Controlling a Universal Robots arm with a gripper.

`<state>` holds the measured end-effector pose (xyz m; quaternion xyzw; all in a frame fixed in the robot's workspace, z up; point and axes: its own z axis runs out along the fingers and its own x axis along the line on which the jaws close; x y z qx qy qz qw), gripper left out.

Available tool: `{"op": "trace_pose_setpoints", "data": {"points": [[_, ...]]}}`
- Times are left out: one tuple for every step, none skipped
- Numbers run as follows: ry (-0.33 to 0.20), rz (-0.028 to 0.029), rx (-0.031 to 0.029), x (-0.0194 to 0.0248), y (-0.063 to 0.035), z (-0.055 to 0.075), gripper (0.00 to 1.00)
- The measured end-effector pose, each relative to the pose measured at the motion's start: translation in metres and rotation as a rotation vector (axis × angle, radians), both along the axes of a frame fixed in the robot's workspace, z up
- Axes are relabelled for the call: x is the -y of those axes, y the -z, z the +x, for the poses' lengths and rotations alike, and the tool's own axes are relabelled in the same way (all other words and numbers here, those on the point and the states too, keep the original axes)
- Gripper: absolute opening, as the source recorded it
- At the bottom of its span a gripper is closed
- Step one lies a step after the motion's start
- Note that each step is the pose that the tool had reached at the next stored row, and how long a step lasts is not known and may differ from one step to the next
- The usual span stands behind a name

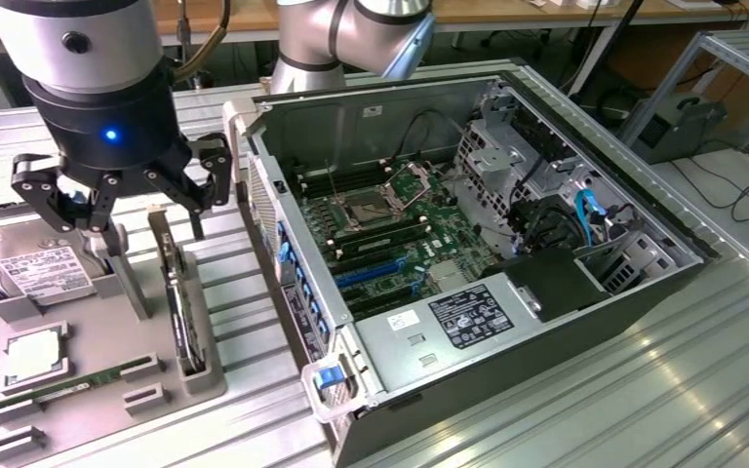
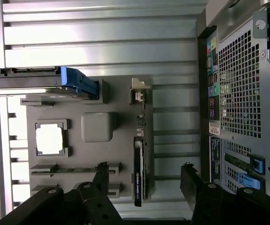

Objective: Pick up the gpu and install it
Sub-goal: 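Pick up the gpu and move the gpu toward the slot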

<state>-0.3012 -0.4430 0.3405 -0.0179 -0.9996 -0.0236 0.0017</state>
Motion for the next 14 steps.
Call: {"op": "trace_pose_setpoints", "data": {"points": [[0.0,0.0,0.0,0.0004,0.002,0.0,0.72],[0.001,0.0,0.0,0.0008,0.0039,0.0,0.72],[0.001,0.0001,0.0,0.0012,0.0054,0.0,0.72],[0.001,0.0001,0.0001,0.0018,0.0069,0.0,0.72],[0.001,0.0,0.0,0.0023,0.0081,0.0,0.72],[0.002,0.0,0.0,0.0029,0.0095,0.0,0.72],[0.002,0.0,0.0,0.0034,0.0109,0.0,0.72],[0.002,0.0001,0.0001,0.0042,0.0123,0.0,0.72],[0.002,0.0,0.0,0.005,0.0139,0.0,0.72],[0.002,0.0001,0.0001,0.0059,0.0155,0.0,0.72],[0.003,0.0001,0.0001,0.0067,0.0172,0.0,0.72],[0.003,0.0001,0.0001,0.0075,0.019,0.0,0.72],[0.003,0.0,0.0,0.0082,0.0206,0.0,0.72],[0.003,-0.0001,-0.0001,0.0089,0.0226,0.0,0.72]]}}
